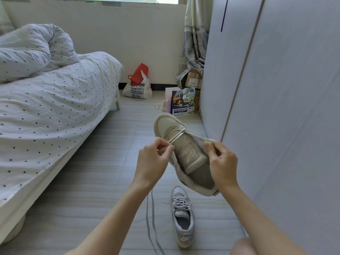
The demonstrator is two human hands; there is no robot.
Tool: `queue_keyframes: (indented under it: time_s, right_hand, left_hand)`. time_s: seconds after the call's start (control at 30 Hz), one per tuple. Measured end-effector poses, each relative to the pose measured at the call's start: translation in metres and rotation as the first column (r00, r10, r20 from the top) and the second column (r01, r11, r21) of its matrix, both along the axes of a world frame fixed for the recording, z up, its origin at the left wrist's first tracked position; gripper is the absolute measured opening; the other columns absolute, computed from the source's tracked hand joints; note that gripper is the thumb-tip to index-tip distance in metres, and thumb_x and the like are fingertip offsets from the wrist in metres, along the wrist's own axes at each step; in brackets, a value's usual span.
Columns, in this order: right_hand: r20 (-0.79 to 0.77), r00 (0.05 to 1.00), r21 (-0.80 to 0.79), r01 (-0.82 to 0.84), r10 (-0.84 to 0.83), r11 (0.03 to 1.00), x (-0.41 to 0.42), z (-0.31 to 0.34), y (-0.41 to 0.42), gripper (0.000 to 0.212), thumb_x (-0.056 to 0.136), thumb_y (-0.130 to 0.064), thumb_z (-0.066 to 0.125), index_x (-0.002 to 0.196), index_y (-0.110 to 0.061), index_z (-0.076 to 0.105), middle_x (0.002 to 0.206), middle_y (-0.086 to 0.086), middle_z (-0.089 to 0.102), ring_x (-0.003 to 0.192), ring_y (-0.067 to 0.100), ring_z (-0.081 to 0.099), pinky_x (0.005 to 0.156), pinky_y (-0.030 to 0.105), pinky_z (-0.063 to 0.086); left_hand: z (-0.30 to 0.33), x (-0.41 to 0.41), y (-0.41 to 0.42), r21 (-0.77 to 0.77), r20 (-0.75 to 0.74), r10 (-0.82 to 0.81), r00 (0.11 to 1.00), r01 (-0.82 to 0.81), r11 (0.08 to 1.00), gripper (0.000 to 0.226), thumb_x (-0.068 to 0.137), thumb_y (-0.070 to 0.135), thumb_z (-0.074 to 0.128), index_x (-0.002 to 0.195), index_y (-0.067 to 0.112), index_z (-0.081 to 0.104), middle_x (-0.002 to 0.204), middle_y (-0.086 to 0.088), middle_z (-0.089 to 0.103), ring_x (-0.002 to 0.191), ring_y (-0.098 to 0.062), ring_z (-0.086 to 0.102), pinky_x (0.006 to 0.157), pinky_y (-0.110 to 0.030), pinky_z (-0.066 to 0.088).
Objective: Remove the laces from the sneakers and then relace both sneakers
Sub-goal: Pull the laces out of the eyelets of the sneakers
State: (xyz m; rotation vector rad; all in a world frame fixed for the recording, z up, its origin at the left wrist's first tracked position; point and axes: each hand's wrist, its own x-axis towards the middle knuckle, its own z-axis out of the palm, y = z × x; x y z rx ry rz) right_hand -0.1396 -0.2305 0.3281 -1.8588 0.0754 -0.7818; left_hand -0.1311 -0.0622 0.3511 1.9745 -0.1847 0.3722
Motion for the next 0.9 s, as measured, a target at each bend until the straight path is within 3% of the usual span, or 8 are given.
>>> queue_keyframes:
  time_s: [0.13,0.27,0.37,0.5,0.6,0.7,0.77,0.9]
  right_hand:
    - [0.006,1.000,0.065,-0.005,0.005,0.998,0.001,0.000,-0.002,0.018,0.092,-0.020,0.059,0.076,-0.027,0.066,0.060,-0.020,0.059,0.060,-0.004,0.051,0.059,0.010,0.038]
    - [-0.011,1.000,0.160,-0.022,0.024,0.987,0.003,-0.001,-0.005,0.028,0.093,-0.019,0.057,0.065,-0.023,0.060,0.048,-0.016,0.046,0.051,0.002,0.036,0.052,0.016,0.031]
    - [0.003,0.999,0.184,-0.045,0.045,0.982,0.002,0.000,-0.007,0.028,0.093,-0.020,0.056,0.066,-0.023,0.060,0.048,-0.018,0.048,0.049,0.000,0.038,0.049,0.012,0.031]
    - [0.021,0.997,0.197,-0.072,0.069,0.978,0.001,0.003,-0.009,0.022,0.093,-0.018,0.057,0.072,-0.023,0.065,0.055,-0.021,0.056,0.056,-0.004,0.047,0.057,0.008,0.037]
    - [0.034,0.993,0.183,-0.118,0.113,0.976,-0.002,0.005,-0.007,0.017,0.091,-0.017,0.059,0.080,-0.025,0.069,0.066,-0.017,0.062,0.063,-0.006,0.052,0.063,0.007,0.041]
    - [0.070,0.980,0.138,-0.193,0.185,0.971,-0.007,0.009,-0.003,0.024,0.090,-0.017,0.059,0.076,-0.035,0.065,0.066,-0.012,0.063,0.063,0.000,0.053,0.062,0.009,0.042]
    - [0.085,0.966,0.118,-0.253,0.244,0.960,-0.009,0.010,0.000,0.024,0.090,-0.018,0.058,0.078,-0.037,0.065,0.069,-0.018,0.066,0.066,-0.004,0.056,0.064,0.007,0.043]
    - [0.034,0.960,-0.022,-0.278,0.279,0.960,-0.007,0.006,0.000,0.016,0.090,-0.019,0.059,0.084,-0.032,0.067,0.073,-0.025,0.066,0.073,-0.005,0.059,0.068,0.010,0.044]
  left_hand:
    - [-0.003,-0.008,-0.005,0.259,0.163,-0.228,0.960,0.181,0.949,0.011,0.085,0.018,0.067,0.076,0.011,0.063,0.065,0.012,0.058,0.062,-0.004,0.053,0.059,-0.014,0.041]
    - [-0.003,-0.017,-0.009,0.591,0.231,-0.460,0.857,0.252,0.766,0.023,0.092,0.030,0.057,0.081,0.013,0.067,0.074,0.006,0.061,0.066,-0.011,0.052,0.061,-0.024,0.043]
    - [0.002,-0.026,-0.014,0.706,0.242,-0.548,0.800,0.242,0.666,0.041,0.092,0.046,0.045,0.073,0.020,0.069,0.069,0.011,0.058,0.060,-0.006,0.049,0.053,-0.018,0.038]
    - [0.003,-0.021,-0.014,0.616,0.276,-0.376,0.885,0.138,0.775,0.049,0.092,0.048,0.040,0.060,0.016,0.059,0.059,0.010,0.047,0.053,-0.009,0.044,0.051,-0.023,0.039]
    - [0.003,-0.008,-0.007,0.335,0.288,-0.094,0.953,-0.009,0.942,0.024,0.092,0.031,0.057,0.077,0.014,0.063,0.069,0.008,0.056,0.060,-0.009,0.053,0.059,-0.024,0.046]
    - [0.003,0.003,0.002,0.152,0.138,0.039,0.990,-0.060,0.987,0.013,0.085,0.022,0.066,0.092,0.018,0.056,0.075,0.004,0.058,0.067,-0.011,0.058,0.063,-0.026,0.052]
    - [0.000,0.008,0.006,0.114,0.047,0.056,0.997,-0.061,0.992,0.013,0.085,0.019,0.066,0.089,0.020,0.054,0.075,-0.001,0.056,0.067,-0.019,0.058,0.064,-0.035,0.053]
    - [-0.007,0.014,0.014,0.248,0.054,0.123,0.991,-0.132,0.960,0.007,0.089,0.013,0.058,0.082,0.015,0.060,0.076,0.008,0.047,0.067,-0.004,0.047,0.063,-0.011,0.035]
